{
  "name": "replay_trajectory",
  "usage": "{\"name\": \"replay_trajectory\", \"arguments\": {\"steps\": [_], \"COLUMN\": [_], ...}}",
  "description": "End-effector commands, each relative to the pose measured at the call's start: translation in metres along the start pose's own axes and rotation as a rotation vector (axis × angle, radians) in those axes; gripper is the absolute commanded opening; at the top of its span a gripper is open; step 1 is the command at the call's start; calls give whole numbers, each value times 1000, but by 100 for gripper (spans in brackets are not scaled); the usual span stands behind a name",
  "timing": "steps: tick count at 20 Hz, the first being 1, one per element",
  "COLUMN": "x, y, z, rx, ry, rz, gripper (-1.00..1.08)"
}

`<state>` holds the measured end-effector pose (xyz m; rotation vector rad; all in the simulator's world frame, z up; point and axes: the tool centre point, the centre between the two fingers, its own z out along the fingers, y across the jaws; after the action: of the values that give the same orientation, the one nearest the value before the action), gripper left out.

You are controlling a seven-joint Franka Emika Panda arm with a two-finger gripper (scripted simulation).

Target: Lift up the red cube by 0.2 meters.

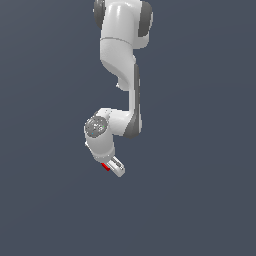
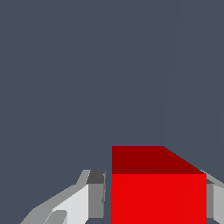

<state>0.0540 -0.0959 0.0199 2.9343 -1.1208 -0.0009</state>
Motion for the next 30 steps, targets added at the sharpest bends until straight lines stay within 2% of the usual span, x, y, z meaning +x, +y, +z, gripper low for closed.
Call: {"name": "replay_trajectory", "arguments": {"steps": [1, 12, 17, 23, 30], "x": [0, 0, 0, -1, -2], "y": [0, 0, 0, 1, 2], "z": [0, -1, -15, -54, -126], "rx": [1, 1, 1, 1, 1], "ry": [0, 0, 0, 0, 0], "rz": [1, 1, 1, 2, 2], "gripper": [-100, -100, -100, -100, -100]}}
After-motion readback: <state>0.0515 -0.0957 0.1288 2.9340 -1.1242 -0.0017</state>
